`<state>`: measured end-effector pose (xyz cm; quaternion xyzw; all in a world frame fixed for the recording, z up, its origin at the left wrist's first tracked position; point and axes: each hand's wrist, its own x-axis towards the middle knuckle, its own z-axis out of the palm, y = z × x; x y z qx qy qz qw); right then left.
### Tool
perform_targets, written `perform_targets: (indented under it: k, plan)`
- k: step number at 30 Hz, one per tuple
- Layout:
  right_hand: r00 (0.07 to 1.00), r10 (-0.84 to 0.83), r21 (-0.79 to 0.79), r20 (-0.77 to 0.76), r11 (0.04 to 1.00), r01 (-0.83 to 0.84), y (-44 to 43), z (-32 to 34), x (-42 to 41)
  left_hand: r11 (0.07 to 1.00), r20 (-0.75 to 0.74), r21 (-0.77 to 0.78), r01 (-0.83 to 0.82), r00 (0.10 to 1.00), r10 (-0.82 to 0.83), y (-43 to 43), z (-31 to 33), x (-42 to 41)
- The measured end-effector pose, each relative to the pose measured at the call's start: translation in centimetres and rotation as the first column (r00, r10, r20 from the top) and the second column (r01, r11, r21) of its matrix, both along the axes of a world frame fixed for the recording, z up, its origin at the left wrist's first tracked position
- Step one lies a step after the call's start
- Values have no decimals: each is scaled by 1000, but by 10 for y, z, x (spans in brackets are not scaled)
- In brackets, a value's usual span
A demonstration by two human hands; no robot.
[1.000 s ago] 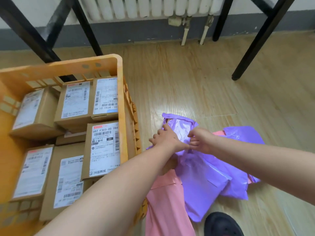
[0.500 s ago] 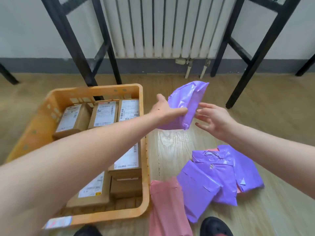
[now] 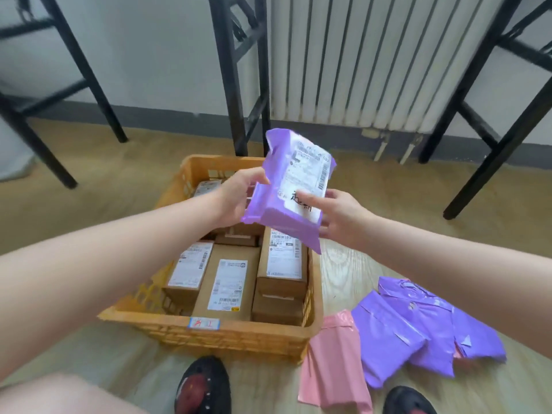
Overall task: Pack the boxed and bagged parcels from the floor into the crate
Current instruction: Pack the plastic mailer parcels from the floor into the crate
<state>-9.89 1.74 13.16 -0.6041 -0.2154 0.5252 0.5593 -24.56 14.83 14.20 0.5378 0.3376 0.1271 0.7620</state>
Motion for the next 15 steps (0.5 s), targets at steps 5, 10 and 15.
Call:
perform_targets:
  k: [5, 10, 15]
  plan:
    - [933, 287, -100, 218, 957, -272, 8, -26, -32, 986, -149, 164, 21, 989, 4, 16, -20, -41]
    - [853, 455, -240, 257, 885, -400, 23, -46, -43, 979, -293, 152, 136, 952, -86, 27, -53, -77]
    - [765, 554, -272, 330, 831, -485, 44, -60, -50, 978, -333, 105, 181, 933, -137, 36, -88, -111]
